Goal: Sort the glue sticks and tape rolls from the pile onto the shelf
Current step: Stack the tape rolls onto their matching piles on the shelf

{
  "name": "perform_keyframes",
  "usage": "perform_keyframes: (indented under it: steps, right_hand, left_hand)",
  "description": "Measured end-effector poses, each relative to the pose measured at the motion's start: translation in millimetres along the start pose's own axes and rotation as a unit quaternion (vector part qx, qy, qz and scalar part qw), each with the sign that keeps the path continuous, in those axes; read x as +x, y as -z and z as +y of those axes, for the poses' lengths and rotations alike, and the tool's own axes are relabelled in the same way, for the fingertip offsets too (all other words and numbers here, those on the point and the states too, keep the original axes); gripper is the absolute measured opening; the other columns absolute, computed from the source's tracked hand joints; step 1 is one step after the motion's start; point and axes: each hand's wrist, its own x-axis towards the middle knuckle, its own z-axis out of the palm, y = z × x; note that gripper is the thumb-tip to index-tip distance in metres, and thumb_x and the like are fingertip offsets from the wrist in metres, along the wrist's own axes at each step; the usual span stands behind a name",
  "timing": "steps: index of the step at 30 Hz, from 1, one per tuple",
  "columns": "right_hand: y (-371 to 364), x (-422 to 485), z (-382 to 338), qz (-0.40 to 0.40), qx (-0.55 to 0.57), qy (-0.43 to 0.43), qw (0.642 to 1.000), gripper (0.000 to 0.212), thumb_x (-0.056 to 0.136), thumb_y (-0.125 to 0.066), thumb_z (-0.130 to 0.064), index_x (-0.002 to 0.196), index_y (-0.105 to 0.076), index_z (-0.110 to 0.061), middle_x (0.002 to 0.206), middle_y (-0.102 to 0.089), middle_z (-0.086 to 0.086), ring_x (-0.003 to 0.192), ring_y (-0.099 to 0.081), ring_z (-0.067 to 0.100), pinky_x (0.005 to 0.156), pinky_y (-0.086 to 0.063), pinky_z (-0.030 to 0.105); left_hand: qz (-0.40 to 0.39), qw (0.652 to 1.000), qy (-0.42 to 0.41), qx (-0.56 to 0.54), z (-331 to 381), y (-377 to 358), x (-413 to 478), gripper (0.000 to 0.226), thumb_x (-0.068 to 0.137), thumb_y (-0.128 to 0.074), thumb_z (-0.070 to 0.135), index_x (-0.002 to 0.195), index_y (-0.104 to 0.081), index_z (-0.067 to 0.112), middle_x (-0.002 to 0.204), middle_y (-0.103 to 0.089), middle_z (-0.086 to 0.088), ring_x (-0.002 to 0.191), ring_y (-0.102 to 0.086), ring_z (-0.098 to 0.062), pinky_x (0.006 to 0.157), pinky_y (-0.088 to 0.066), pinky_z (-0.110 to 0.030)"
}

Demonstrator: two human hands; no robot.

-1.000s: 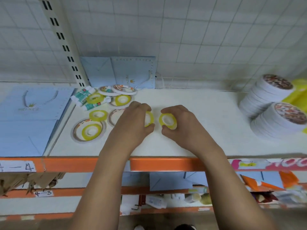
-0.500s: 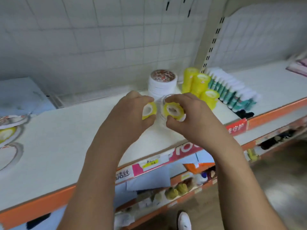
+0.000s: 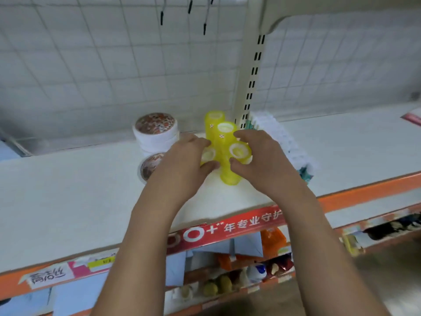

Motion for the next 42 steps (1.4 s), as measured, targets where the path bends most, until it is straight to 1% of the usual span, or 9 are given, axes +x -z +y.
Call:
perform_keyframes:
  steps: [3,6,14,20,25,28,32,37,42]
  right_hand:
    - [-4,9,16,-0.015,0.008,0.02,1.0,0.058,0.083,-0.07,-0.021,0.137,-0.05,-0.013,0.127,-0.053,0.009,0.122,-0.047,0.023,0.097,-0.031,0.022]
    - [-7,15,26,-0.034,0.018,0.026,0.999,0.061,0.084,-0.071,-0.026,0.14,-0.047,-0.016,0.129,-0.053,0.006,0.121,-0.048,0.023,0.101,-0.037,0.03]
    - [-13,19,39,-0.046,0.066,0.023,0.996,0.072,0.076,-0.078,-0.037,0.138,-0.046,-0.022,0.129,-0.054,0.001,0.117,-0.05,0.017,0.09,-0.04,0.027]
    - [-6,14,49,-0.069,0.059,-0.003,0.996,0.056,0.079,-0.076,-0.035,0.127,-0.055,-0.019,0.116,-0.06,-0.001,0.107,-0.055,0.016,0.085,-0.045,0.032]
    - [-5,12,49,-0.089,0.052,-0.006,0.995,0.03,0.082,-0.072,-0.034,0.104,-0.063,-0.015,0.102,-0.065,0.0,0.097,-0.058,0.017,0.082,-0.048,0.038]
    - [-4,13,45,-0.086,0.055,-0.009,0.995,0.032,0.082,-0.072,-0.035,0.105,-0.065,-0.015,0.1,-0.067,0.001,0.094,-0.059,0.018,0.081,-0.049,0.039]
    - [-2,15,42,-0.092,0.063,-0.021,0.994,0.033,0.08,-0.075,-0.038,0.105,-0.067,-0.016,0.097,-0.068,-0.001,0.091,-0.061,0.016,0.08,-0.051,0.039]
    - [0,18,40,-0.094,0.069,-0.043,0.992,0.03,0.078,-0.077,-0.034,0.099,-0.068,-0.013,0.092,-0.068,0.001,0.089,-0.062,0.018,0.079,-0.052,0.041]
    - [1,17,40,-0.11,0.059,-0.049,0.991,0.036,0.077,-0.078,-0.032,0.107,-0.066,-0.015,0.101,-0.066,-0.001,0.093,-0.06,0.017,0.079,-0.051,0.036]
  left_hand:
    - [0.021,1.0,0.01,0.001,8,-5,8,0.045,0.084,-0.072,0.029,0.125,-0.062,0.014,0.117,-0.059,-0.008,0.105,-0.057,-0.027,0.091,-0.042,-0.033]
    - [0.042,0.999,0.018,-0.008,13,-7,13,0.043,0.083,-0.074,0.025,0.123,-0.064,0.013,0.115,-0.061,-0.009,0.099,-0.06,-0.029,0.089,-0.045,-0.037]
    - [0.06,0.998,0.034,-0.012,24,-22,26,0.049,0.082,-0.074,0.028,0.127,-0.062,0.014,0.117,-0.06,-0.006,0.104,-0.057,-0.024,0.086,-0.038,-0.026]
    - [0.055,0.996,0.063,-0.01,37,-42,36,0.058,0.074,-0.081,0.035,0.124,-0.06,0.014,0.119,-0.062,-0.004,0.101,-0.058,-0.026,0.082,-0.045,-0.032]
    - [0.086,0.991,0.089,-0.058,37,-50,35,0.056,0.068,-0.085,0.034,0.112,-0.06,0.012,0.109,-0.063,-0.003,0.096,-0.058,-0.024,0.08,-0.048,-0.036]
    - [0.073,0.989,0.096,-0.083,31,-46,31,0.059,0.066,-0.087,0.034,0.114,-0.062,0.011,0.106,-0.066,-0.003,0.092,-0.06,-0.023,0.082,-0.05,-0.041]
    - [0.042,0.991,0.106,-0.071,24,-43,30,0.047,0.071,-0.083,0.035,0.108,-0.068,0.011,0.095,-0.07,-0.004,0.082,-0.064,-0.02,0.078,-0.052,-0.04]
    - [0.034,0.991,0.108,-0.069,27,-44,34,0.041,0.074,-0.081,0.037,0.106,-0.069,0.013,0.095,-0.072,-0.003,0.084,-0.066,-0.019,0.078,-0.052,-0.04]
    - [0.018,0.989,0.122,-0.076,26,-43,34,0.043,0.074,-0.081,0.036,0.108,-0.068,0.013,0.096,-0.072,-0.004,0.087,-0.066,-0.021,0.079,-0.052,-0.04]
